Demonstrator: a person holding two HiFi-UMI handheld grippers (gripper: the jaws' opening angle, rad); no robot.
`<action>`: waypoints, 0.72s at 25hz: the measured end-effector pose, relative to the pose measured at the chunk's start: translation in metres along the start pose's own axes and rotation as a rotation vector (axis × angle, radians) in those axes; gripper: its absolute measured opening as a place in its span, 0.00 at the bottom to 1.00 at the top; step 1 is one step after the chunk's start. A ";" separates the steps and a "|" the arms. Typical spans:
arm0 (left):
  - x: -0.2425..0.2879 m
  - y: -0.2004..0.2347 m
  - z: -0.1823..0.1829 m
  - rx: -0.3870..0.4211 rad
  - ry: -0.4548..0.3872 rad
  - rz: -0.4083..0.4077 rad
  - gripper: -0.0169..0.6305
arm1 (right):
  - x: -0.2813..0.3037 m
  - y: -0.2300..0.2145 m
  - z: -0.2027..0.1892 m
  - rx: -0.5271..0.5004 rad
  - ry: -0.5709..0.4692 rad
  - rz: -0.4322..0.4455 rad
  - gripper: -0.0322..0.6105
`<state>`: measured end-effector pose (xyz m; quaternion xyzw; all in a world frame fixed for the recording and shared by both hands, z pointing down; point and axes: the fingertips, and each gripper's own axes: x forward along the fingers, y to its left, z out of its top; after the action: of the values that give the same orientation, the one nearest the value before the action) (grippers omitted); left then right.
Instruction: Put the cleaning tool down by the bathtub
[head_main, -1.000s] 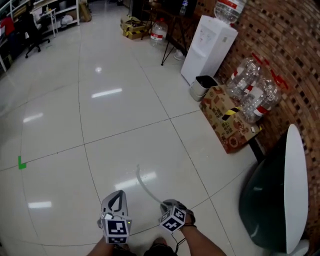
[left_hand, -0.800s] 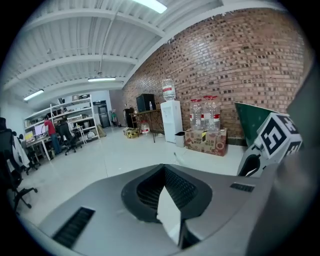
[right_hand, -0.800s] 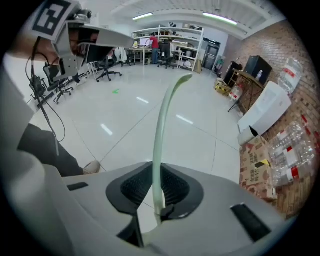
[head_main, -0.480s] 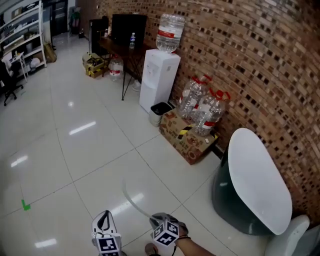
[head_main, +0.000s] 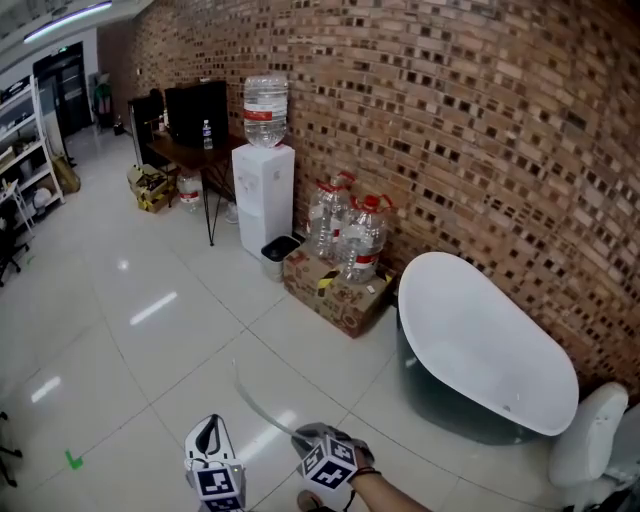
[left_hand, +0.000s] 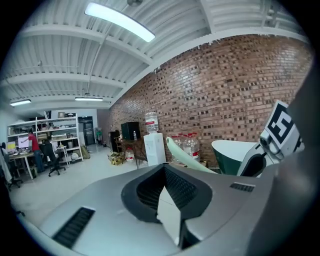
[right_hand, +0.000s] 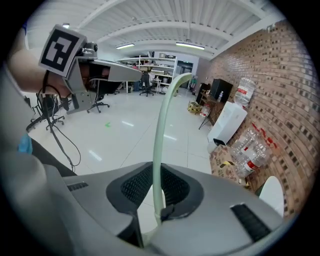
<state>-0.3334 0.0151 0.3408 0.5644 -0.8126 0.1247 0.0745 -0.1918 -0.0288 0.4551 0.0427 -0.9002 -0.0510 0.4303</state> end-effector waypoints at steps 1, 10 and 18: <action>-0.002 -0.011 0.006 0.003 -0.004 -0.013 0.03 | -0.011 -0.002 -0.002 0.004 -0.001 -0.001 0.15; -0.008 -0.090 0.025 0.030 -0.039 -0.121 0.03 | -0.071 -0.018 -0.018 0.014 -0.054 -0.075 0.15; -0.015 -0.126 0.045 0.036 -0.084 -0.245 0.03 | -0.118 -0.030 -0.024 0.060 -0.018 -0.190 0.15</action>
<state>-0.2091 -0.0259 0.3088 0.6654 -0.7377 0.1053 0.0450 -0.0982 -0.0461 0.3758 0.1404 -0.8971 -0.0648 0.4138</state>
